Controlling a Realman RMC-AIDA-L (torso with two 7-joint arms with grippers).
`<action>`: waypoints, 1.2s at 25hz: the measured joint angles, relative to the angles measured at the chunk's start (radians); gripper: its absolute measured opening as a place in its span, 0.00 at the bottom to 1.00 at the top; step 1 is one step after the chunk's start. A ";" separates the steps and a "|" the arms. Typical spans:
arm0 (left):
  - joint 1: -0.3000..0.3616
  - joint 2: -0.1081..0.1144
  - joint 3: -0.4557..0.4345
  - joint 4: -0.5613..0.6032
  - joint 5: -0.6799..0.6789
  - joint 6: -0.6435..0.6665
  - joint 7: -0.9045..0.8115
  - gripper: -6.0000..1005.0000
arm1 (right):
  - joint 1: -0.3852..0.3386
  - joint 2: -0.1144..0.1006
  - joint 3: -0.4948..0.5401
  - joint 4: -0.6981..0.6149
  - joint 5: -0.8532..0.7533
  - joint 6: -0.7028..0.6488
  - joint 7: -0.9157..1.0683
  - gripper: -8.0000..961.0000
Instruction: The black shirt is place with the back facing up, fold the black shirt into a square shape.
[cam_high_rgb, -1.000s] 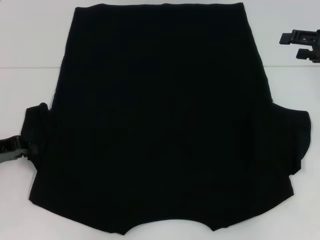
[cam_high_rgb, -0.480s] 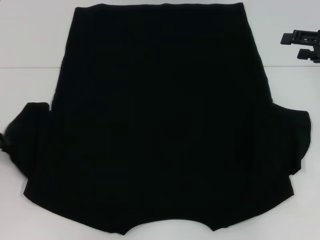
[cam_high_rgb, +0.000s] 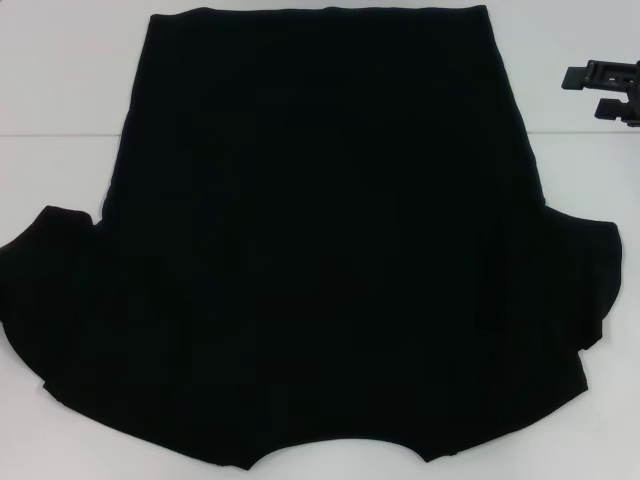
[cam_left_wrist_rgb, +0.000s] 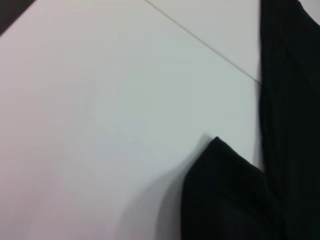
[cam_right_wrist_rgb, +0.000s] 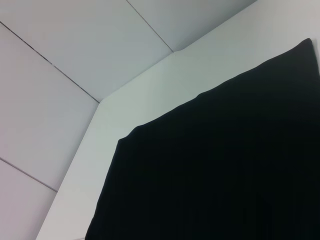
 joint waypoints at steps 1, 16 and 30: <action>-0.005 0.000 0.002 0.000 -0.005 0.010 0.001 0.02 | 0.000 0.000 0.000 0.000 0.000 0.000 0.000 0.92; -0.136 -0.036 0.330 0.093 -0.022 0.262 0.055 0.04 | -0.003 -0.001 0.000 0.001 -0.004 0.010 -0.006 0.92; -0.064 0.030 0.035 0.055 -0.183 0.474 0.267 0.32 | -0.019 -0.009 -0.012 -0.008 -0.007 -0.042 -0.056 0.85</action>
